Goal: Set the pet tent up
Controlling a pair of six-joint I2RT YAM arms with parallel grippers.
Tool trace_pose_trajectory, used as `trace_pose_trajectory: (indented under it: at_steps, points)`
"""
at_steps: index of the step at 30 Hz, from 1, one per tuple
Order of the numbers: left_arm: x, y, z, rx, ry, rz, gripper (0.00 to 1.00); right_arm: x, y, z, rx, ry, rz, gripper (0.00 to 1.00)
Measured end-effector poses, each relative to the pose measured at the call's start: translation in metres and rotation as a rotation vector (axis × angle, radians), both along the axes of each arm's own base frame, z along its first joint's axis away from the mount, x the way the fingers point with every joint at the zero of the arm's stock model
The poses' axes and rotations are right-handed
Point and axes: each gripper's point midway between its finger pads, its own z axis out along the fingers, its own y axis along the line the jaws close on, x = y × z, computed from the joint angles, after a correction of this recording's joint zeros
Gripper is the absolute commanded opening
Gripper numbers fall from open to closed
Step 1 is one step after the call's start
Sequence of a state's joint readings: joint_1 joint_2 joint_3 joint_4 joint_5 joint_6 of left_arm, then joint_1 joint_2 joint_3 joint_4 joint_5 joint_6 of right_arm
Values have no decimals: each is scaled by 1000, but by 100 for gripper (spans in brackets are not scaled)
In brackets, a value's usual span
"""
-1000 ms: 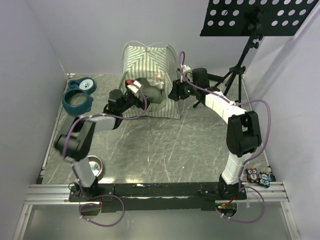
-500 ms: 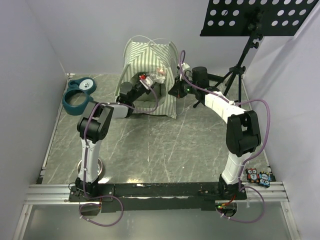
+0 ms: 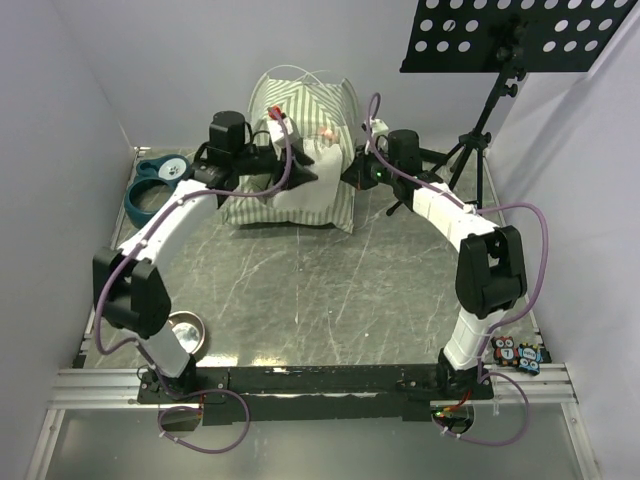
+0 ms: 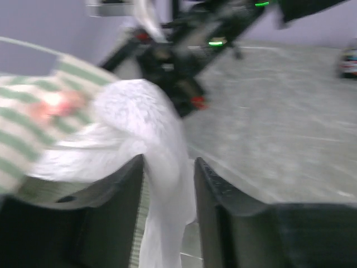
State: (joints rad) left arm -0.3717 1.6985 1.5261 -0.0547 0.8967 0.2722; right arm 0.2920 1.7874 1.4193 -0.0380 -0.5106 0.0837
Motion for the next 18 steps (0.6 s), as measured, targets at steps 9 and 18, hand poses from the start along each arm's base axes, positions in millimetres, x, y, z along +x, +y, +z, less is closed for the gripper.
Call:
trace_pose_trajectory:
  at_steps: [9,18]
  points:
    - [-35,57,-37,-76,355,204,76,-12,7,31,133,56,-28,0]
    - [11,91,-23,-239,19,585,73,-33,20,59,284,160,-3,0]
